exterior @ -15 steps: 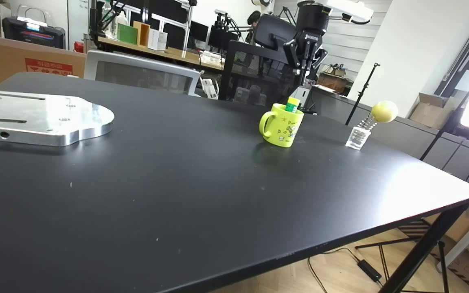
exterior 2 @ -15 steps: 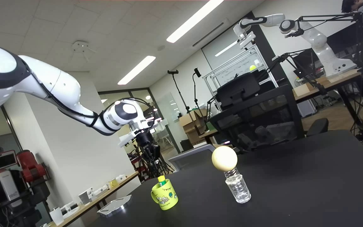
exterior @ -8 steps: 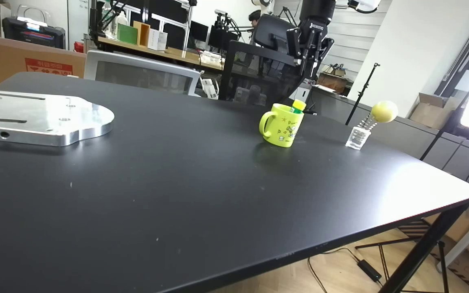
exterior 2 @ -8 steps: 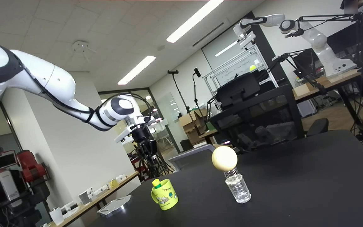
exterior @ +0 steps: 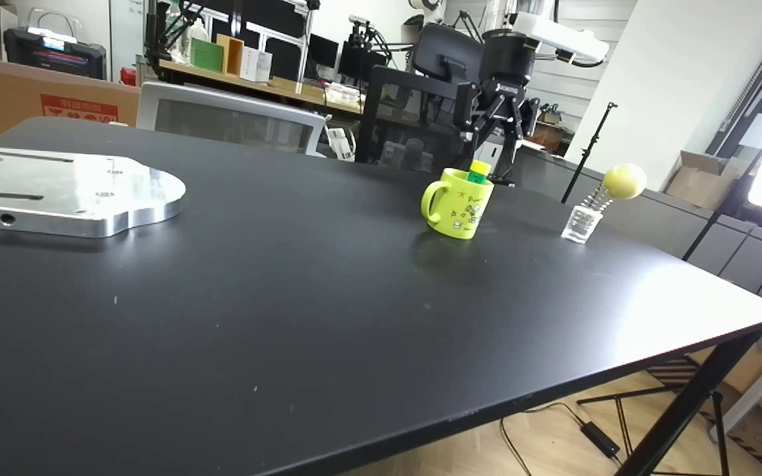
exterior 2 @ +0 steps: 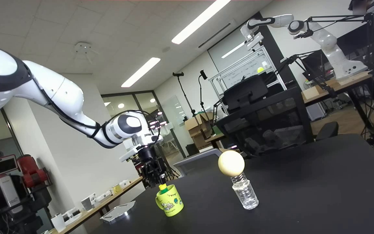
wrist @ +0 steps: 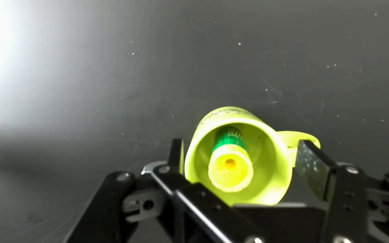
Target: Take the stick of glue out of the mug and put it on the table
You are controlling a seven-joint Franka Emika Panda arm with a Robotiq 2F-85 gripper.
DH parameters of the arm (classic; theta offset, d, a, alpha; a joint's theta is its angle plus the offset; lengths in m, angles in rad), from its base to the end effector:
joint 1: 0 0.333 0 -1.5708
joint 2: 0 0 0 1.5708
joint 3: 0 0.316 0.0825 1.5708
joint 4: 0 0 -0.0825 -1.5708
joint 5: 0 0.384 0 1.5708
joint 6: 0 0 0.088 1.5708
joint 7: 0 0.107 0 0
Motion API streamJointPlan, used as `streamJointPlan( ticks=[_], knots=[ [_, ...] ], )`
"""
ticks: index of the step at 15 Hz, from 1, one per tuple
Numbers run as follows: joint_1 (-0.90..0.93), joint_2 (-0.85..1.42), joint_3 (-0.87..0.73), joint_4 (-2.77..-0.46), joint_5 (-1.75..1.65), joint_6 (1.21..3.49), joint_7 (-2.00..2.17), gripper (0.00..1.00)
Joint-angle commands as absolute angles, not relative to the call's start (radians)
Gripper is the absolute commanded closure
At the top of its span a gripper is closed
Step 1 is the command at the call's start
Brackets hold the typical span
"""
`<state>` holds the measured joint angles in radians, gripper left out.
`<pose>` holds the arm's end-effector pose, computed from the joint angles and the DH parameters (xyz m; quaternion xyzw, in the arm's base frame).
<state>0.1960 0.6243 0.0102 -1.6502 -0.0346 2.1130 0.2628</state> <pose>0.6538 0.1344 0.2359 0.9965 -0.0188 -0.0759 0.0294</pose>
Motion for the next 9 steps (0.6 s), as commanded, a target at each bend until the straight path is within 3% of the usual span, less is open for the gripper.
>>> streamJointPlan(
  ticks=[1,3,9],
  knots=[
    [0.195,0.620,0.015,-1.695,-0.028,2.185,0.288,0.34],
    [0.194,0.620,0.017,-1.713,-0.025,2.222,0.286,0.31],
    [0.189,0.607,0.017,-1.752,-0.012,2.306,0.282,0.73]
  ],
)
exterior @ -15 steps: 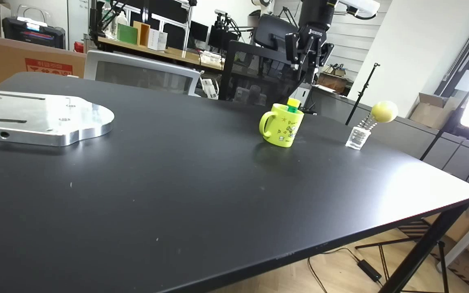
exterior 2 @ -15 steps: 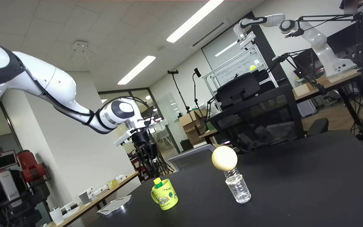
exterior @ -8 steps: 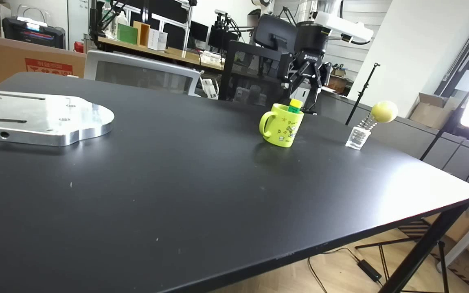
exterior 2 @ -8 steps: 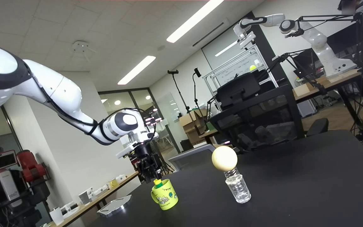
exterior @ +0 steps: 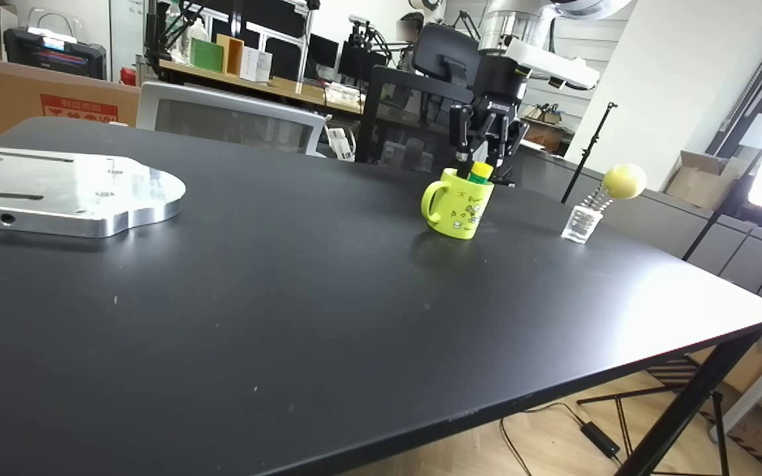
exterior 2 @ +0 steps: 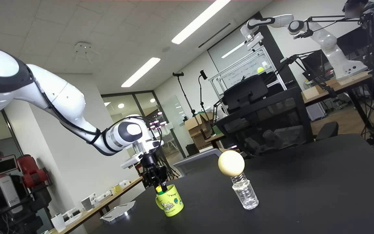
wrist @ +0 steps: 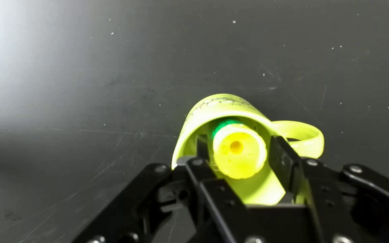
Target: Take the stick of glue out of the mug and put it on the table
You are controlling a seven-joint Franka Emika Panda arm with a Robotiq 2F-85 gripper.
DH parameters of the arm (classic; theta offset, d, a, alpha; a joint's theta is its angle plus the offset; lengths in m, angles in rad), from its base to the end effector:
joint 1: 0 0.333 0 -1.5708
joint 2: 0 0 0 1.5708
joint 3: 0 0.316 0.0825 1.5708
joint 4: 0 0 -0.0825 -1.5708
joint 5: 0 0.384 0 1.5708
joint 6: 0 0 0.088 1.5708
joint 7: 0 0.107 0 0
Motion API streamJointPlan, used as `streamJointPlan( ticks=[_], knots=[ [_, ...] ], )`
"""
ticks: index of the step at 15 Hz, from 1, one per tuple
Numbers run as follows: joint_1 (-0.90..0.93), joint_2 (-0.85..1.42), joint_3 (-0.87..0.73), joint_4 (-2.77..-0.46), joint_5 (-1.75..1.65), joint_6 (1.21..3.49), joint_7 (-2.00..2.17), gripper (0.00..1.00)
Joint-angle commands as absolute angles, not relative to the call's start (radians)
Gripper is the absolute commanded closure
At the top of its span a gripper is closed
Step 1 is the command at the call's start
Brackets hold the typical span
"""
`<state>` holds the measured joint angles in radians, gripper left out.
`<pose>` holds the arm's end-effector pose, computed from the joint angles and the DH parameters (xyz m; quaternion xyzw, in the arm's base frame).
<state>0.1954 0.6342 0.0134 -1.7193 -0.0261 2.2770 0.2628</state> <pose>0.6496 0.1362 0.2130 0.9991 -0.0193 -0.0358 0.0143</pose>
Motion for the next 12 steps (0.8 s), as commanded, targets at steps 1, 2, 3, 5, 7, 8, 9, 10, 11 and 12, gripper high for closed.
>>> streamJointPlan(
  ticks=[1,2,3,5,7,8,9,10,11,12],
  knots=[
    [0.186,0.599,0.019,-1.755,-0.003,2.307,0.280,0.79],
    [0.184,0.590,0.021,-1.756,0.004,2.304,0.279,0.87],
    [0.179,0.575,0.024,-1.757,0.014,2.294,0.275,0.91],
    [0.179,0.526,0.023,-1.770,0.025,2.280,0.278,0.91],
    [0.170,0.453,0.027,-1.796,0.041,2.269,0.269,0.91],
    [0.166,0.406,0.027,-1.814,0.046,2.256,0.268,0.91],
    [0.161,0.363,0.027,-1.828,0.050,2.236,0.266,0.91],
    [0.154,0.320,0.027,-1.845,0.057,2.221,0.262,0.91],
    [0.147,0.278,0.028,-1.862,0.063,2.203,0.258,0.91],
    [0.134,0.225,0.028,-1.900,0.073,2.192,0.250,0.91]
  ],
)
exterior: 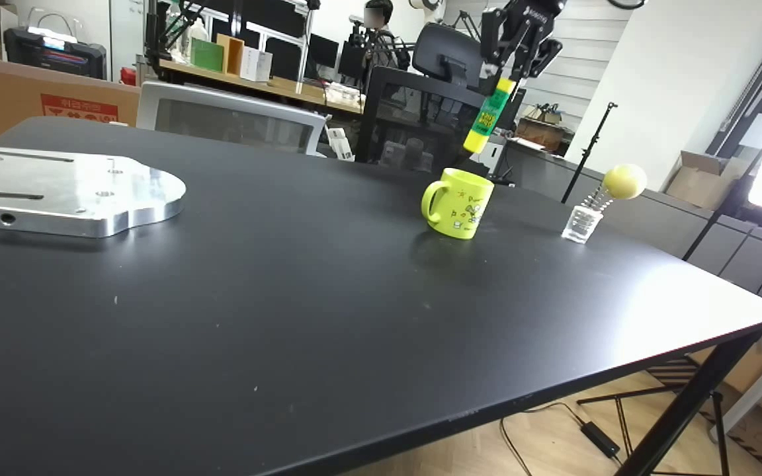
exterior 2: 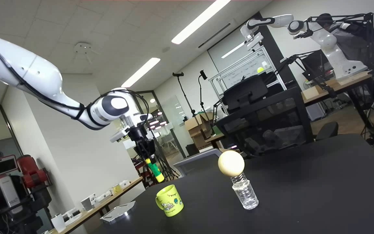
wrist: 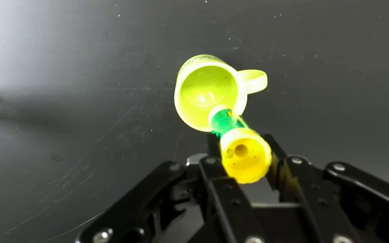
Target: Take the stick of glue out of the mug and put it on the table
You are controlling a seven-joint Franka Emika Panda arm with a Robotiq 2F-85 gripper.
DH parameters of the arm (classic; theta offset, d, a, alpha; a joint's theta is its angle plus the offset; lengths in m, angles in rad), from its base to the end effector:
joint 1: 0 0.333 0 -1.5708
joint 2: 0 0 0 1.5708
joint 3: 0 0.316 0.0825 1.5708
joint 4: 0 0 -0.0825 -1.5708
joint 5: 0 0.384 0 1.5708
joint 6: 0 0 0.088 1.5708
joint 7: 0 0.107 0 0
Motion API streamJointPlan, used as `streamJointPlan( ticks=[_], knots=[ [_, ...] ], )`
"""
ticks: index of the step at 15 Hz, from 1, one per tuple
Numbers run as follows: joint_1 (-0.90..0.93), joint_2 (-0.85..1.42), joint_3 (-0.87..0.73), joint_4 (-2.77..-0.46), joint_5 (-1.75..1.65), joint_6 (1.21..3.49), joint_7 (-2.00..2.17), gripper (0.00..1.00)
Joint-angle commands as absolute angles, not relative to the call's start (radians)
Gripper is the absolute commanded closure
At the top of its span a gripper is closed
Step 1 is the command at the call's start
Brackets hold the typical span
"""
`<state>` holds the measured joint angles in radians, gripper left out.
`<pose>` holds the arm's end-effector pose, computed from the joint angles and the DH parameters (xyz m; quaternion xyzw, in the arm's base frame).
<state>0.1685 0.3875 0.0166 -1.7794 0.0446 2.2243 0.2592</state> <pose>0.6426 0.1209 0.3454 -0.9981 0.0508 -0.0233 0.0270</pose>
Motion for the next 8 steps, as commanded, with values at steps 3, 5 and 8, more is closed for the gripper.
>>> streamJointPlan(
  ticks=[3,5,8],
  knots=[
    [0.102,0.059,0.019,-2.060,0.075,2.198,0.223,0.91],
    [0.075,-0.037,0.009,-2.167,0.058,2.193,0.207,0.91],
    [0.016,-0.140,-0.021,-2.325,0.002,2.188,0.202,0.91]
  ],
)
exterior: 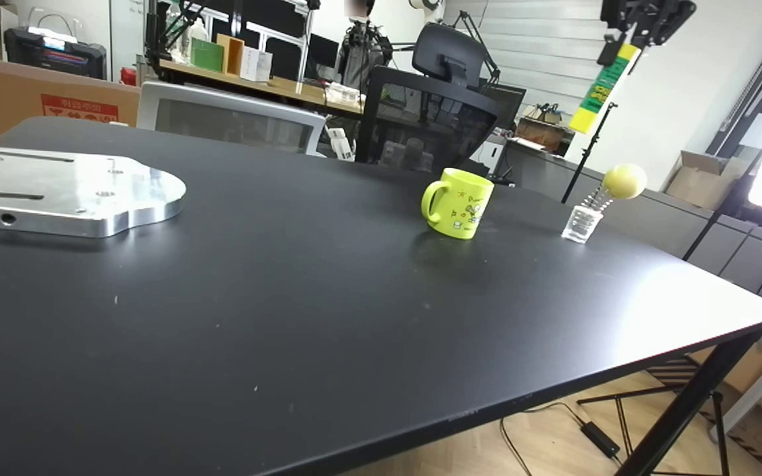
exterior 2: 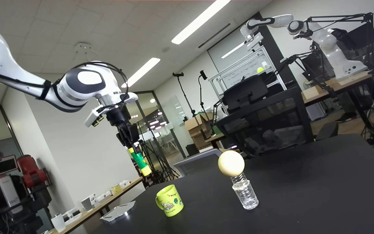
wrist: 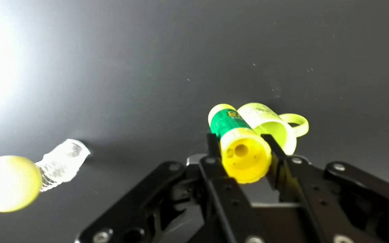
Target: Take the stick of glue out of the mug and put it on the table
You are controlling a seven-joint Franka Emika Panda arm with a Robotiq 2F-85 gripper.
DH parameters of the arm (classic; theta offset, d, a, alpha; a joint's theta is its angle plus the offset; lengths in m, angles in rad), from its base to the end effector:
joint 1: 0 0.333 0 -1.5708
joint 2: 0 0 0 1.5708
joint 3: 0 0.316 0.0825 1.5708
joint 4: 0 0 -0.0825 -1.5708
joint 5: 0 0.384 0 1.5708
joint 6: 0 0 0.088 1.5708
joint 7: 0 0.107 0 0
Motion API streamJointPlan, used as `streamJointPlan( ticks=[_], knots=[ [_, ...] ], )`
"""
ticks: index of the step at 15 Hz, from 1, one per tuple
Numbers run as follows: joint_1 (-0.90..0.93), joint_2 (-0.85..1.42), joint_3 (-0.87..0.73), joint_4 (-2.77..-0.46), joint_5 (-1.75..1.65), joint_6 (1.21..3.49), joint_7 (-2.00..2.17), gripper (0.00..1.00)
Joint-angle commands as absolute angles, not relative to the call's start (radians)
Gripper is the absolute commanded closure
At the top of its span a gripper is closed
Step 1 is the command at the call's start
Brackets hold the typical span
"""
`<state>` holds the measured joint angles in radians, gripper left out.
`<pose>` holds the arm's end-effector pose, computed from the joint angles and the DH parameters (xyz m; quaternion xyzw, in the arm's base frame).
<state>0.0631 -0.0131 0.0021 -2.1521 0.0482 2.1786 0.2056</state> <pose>0.5373 0.0369 0.4096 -0.9961 0.0834 -0.0169 0.0225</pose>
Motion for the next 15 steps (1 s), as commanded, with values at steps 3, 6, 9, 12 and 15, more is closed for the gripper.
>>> streamJointPlan(
  ticks=[3,6,9,12,15],
  knots=[
    [-0.063,-0.155,-0.066,-2.439,-0.073,2.237,0.209,0.91],
    [-0.124,-0.072,-0.108,-2.452,-0.085,2.293,0.213,0.91],
    [-0.153,0.015,-0.135,-2.436,-0.074,2.375,0.215,0.91],
    [-0.161,0.099,-0.152,-2.427,-0.052,2.476,0.219,0.91],
    [-0.158,0.171,-0.160,-2.424,-0.013,2.549,0.218,0.91]
  ],
)
